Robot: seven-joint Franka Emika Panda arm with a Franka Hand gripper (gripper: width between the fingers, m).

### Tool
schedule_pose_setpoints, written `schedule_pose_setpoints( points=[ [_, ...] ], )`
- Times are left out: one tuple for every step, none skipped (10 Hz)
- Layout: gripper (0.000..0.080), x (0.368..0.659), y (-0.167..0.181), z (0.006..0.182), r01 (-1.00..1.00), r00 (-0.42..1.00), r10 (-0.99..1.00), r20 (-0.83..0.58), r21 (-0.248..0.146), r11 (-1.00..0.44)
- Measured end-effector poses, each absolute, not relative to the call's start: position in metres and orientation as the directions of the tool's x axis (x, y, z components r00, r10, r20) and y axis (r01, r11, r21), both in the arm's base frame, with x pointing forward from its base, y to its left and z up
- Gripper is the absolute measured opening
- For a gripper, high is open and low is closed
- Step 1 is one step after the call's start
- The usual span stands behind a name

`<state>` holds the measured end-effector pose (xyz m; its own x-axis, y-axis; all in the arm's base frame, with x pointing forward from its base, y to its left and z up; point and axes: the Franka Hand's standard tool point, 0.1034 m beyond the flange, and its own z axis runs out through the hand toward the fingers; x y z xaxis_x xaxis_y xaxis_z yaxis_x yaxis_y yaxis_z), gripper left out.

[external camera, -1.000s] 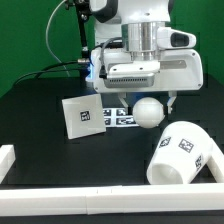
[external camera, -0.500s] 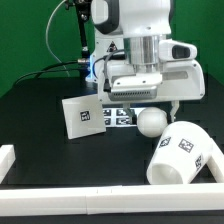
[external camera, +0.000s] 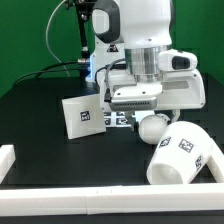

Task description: Assemble lamp

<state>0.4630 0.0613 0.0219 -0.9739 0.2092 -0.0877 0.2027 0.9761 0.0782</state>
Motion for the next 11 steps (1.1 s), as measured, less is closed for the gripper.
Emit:
schedule_pose_setpoints(
  points=[
    [0.0574, 0.463, 0.061, 0.022, 0.205, -0.974, 0.211, -0.088, 0.078, 0.976],
    [0.0581, 0.463, 0.061, 0.022, 0.207, -0.973, 0.213, -0.087, 0.078, 0.975],
    [0.0581, 0.463, 0.061, 0.022, 0.211, -0.972, 0.217, -0.086, 0.077, 0.975],
    [0.0679, 0.463, 0.060, 0.022, 0.213, -0.972, 0.220, -0.086, 0.077, 0.974],
    [0.0679, 0.463, 0.060, 0.021, 0.217, -0.971, 0.224, -0.085, 0.078, 0.973],
    [0.0696, 0.463, 0.060, 0.021, 0.223, -0.970, 0.229, -0.085, 0.078, 0.972],
    [0.0698, 0.463, 0.060, 0.021, 0.226, -0.969, 0.232, -0.085, 0.078, 0.971],
    [0.0698, 0.463, 0.060, 0.021, 0.227, -0.969, 0.233, -0.084, 0.078, 0.971],
    [0.0698, 0.464, 0.058, 0.024, 0.227, -0.968, 0.234, -0.091, 0.077, 0.971],
    [0.0698, 0.471, 0.050, 0.037, 0.228, -0.965, 0.235, -0.119, 0.073, 0.971],
    [0.0698, 0.475, 0.042, 0.051, 0.224, -0.963, 0.229, -0.140, 0.052, 0.973]
  ],
)
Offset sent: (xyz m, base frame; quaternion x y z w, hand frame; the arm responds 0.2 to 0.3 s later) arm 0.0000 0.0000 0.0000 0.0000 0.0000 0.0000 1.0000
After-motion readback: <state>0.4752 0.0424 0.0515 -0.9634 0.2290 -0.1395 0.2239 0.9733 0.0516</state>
